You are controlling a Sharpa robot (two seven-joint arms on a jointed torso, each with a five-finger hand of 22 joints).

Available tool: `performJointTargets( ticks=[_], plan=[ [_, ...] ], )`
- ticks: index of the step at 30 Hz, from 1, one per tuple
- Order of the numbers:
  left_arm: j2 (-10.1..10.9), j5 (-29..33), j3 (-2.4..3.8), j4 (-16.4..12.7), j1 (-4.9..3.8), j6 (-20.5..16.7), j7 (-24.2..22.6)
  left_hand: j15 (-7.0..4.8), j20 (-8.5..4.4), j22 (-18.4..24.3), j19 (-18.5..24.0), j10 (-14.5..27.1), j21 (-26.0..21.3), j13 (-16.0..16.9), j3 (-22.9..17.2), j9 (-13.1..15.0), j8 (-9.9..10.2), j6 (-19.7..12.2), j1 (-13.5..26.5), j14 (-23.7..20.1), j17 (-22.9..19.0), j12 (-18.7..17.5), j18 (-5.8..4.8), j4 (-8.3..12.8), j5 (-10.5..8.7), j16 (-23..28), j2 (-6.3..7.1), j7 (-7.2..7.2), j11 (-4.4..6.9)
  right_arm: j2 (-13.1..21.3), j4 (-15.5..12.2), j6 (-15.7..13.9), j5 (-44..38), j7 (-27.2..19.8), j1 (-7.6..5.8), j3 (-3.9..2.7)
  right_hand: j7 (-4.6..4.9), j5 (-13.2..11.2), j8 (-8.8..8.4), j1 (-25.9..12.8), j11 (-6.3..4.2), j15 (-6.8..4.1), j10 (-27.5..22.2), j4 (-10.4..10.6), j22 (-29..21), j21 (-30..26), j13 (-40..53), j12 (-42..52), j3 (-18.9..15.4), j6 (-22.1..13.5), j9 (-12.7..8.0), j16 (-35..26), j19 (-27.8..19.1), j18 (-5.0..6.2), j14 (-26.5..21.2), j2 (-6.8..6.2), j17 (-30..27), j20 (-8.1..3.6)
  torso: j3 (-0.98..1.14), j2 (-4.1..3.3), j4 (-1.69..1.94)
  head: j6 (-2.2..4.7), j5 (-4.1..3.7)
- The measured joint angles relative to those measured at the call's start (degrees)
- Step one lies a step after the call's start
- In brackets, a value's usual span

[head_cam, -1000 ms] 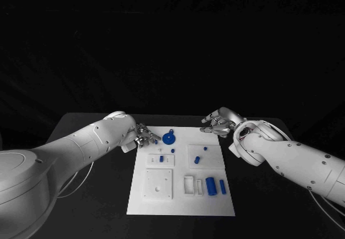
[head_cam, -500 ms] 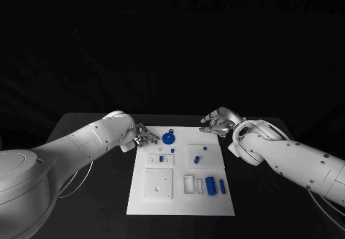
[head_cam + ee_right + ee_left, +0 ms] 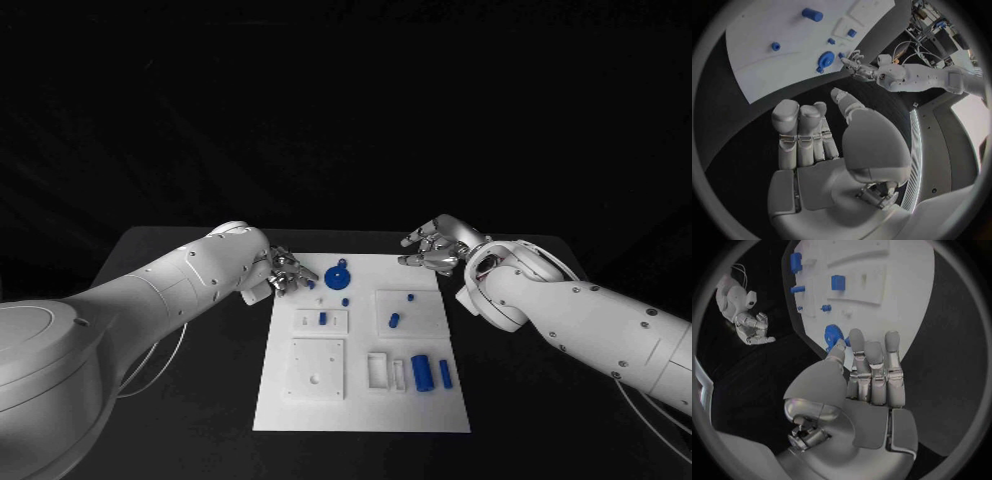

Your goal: Assemble the parts on the task board

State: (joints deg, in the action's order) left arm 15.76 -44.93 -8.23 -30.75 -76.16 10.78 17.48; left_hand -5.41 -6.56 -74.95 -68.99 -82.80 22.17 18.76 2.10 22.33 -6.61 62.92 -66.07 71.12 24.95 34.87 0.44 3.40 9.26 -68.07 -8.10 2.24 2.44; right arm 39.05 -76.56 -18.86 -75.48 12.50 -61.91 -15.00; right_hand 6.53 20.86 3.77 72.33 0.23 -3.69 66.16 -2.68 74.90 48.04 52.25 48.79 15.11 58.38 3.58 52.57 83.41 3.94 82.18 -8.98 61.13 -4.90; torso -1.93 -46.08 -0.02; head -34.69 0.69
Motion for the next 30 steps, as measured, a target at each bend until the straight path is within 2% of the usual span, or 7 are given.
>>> performJointTargets(
  ticks=[8,13,20,22,30],
  plan=[
    [-0.07,0.75,-0.02,0.13,0.08,0.49,-0.03,0.00,0.00,0.00,0.00,0.00,0.00,0.00,0.00,-0.71,0.02,-0.20,0.08,0.00,0.00,0.00,0.00,0.00,0.04,-0.23,0.08,0.20,0.00,-0.05,0.04,0.08,0.00,0.00,0.00,0.00,0.00,0.00,0.00,0.00,0.00,0.00,0.00,0.00,0.00,0.00,0.00,0.00,0.00,0.00,0.00,0.00,0.00,0.00,0.00,0.00,0.00,0.00,-0.02,0.01,0.03,-0.07,0.04],
    [-0.04,1.05,-0.02,0.14,0.09,0.88,-0.07,0.00,0.00,0.01,0.00,0.00,0.00,0.00,-0.02,-1.55,0.52,-0.20,-0.14,0.00,0.00,0.00,0.00,0.02,1.54,-0.23,-0.14,0.20,0.00,-0.03,0.04,0.11,0.00,0.00,0.00,0.00,0.00,0.00,0.00,0.00,0.00,0.00,0.00,0.00,0.00,0.00,0.00,0.00,0.00,0.00,0.00,0.00,0.00,0.00,0.00,0.00,-0.01,0.00,-0.03,0.03,0.08,-0.11,0.00],
    [0.03,1.37,0.03,0.09,0.01,1.41,-0.18,0.00,0.00,0.01,0.00,0.00,0.00,0.00,-0.94,-2.05,0.91,-0.20,-0.94,0.00,0.01,0.00,0.00,1.42,5.50,-0.23,-0.93,0.20,0.00,0.04,0.01,0.14,0.00,0.00,-0.01,0.00,0.00,0.00,0.00,0.00,-0.19,0.00,0.23,0.00,0.00,0.00,0.00,0.00,0.00,0.00,0.00,0.00,0.00,0.00,0.00,0.00,-0.01,0.00,-0.04,0.05,0.10,-0.16,-0.01],
    [0.04,1.45,0.05,0.06,-0.01,1.50,-0.23,0.00,-0.02,0.02,0.02,0.00,0.00,0.00,-1.58,-2.07,0.92,-0.21,-1.23,0.00,0.01,0.00,0.00,2.21,7.17,-0.23,-1.23,0.22,0.00,0.05,0.01,0.15,0.00,0.00,-0.01,0.00,0.00,0.00,0.00,0.00,-0.13,0.00,0.30,0.00,0.00,0.00,0.00,0.00,0.00,0.00,0.00,0.00,0.00,-0.01,0.00,0.00,-0.01,0.00,-0.04,0.05,0.10,-0.16,-0.01],
    [0.19,1.72,0.10,0.03,-0.12,1.84,-0.46,0.00,-0.10,0.02,0.32,0.00,0.58,0.00,-3.73,-2.13,1.23,-0.19,-1.80,0.00,0.03,0.00,0.01,5.56,10.32,-0.23,-2.26,0.21,0.00,0.09,0.01,0.19,0.02,0.00,-0.01,0.00,0.00,0.00,0.00,0.00,-0.13,0.00,0.30,0.00,0.00,0.00,0.00,0.00,0.00,0.00,0.00,0.00,0.00,0.00,0.00,0.00,-0.01,0.00,-0.05,0.05,0.10,-0.16,0.09]
  ],
)
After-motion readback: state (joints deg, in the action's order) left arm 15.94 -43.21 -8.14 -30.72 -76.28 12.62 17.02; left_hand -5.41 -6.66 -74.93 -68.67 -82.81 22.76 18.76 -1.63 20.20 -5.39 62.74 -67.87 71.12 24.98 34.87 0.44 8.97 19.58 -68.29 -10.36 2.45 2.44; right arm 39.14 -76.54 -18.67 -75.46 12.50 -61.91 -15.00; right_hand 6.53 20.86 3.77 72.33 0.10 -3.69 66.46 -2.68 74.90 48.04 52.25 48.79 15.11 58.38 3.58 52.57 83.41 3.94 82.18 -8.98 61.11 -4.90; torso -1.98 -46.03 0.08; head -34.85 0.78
